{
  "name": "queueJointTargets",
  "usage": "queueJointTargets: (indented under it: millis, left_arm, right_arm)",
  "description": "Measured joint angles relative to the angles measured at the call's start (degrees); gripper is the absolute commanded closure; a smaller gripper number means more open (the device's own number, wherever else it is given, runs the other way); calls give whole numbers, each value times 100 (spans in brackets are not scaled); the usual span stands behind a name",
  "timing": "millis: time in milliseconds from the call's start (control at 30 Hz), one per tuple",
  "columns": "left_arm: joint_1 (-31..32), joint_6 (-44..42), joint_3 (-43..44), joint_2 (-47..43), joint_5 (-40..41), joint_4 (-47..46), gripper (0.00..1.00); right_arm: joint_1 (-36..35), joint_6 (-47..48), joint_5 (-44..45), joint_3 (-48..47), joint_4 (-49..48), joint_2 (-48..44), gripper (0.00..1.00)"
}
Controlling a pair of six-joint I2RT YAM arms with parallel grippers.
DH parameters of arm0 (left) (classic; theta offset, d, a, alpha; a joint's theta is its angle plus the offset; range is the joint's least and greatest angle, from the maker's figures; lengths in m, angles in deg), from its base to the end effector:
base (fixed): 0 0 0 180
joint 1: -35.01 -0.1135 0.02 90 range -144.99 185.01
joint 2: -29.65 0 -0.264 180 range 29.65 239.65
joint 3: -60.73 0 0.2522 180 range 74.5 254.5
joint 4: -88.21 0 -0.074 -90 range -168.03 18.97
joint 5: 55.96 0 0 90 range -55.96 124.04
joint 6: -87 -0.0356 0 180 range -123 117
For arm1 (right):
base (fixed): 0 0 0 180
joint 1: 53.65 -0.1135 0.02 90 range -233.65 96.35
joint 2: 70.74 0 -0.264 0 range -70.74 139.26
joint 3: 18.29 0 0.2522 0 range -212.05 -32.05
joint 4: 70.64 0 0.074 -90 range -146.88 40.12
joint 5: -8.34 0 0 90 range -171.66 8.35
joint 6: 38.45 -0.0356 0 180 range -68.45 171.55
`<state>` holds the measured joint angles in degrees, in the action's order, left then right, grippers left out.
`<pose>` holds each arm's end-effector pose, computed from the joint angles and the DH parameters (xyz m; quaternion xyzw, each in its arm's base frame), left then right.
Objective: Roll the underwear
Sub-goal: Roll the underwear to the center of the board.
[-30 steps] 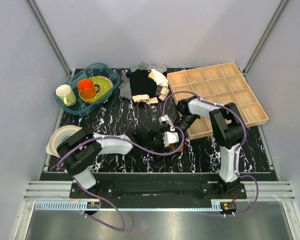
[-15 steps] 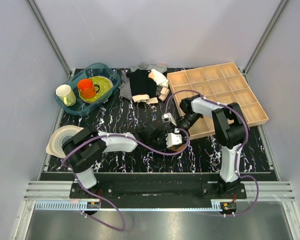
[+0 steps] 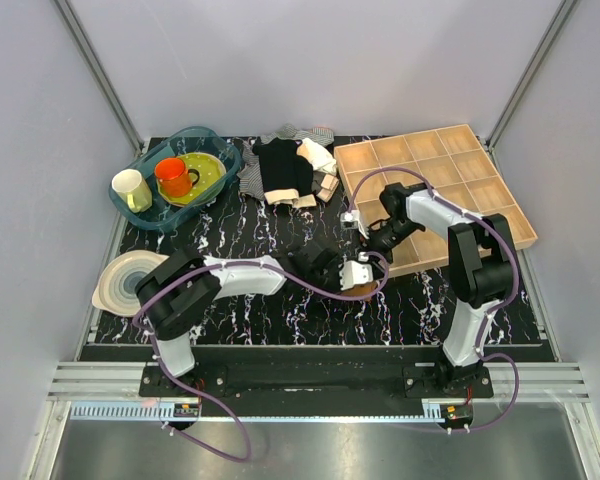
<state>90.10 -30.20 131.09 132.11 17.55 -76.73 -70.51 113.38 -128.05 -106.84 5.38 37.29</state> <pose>0.2001 -0.3044 0.1580 0.6456 0.6593 -0.2167 0.3186 0.3084 0.1204 0.1823 -0.5675 0.7220 0.3804 0.1097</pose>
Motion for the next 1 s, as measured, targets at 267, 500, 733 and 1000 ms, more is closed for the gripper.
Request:
queueJointTargets:
  millis: [267, 500, 733, 1000]
  left_arm:
    - [0, 2, 592, 297, -4, 599, 80]
    - [-31, 0, 713, 310, 7, 981, 80]
    - [-37, -22, 743, 313, 31, 1134, 81]
    - [-46, 138, 354, 144, 116, 688, 80]
  right_arm:
    - [-212, -774, 280, 120, -466, -2, 12]
    - [-321, -1054, 481, 96, -535, -7, 7]
    - [-404, -1185, 693, 90, -597, -31, 7]
    - [-494, -1569, 739, 348, -1016, -153, 9]
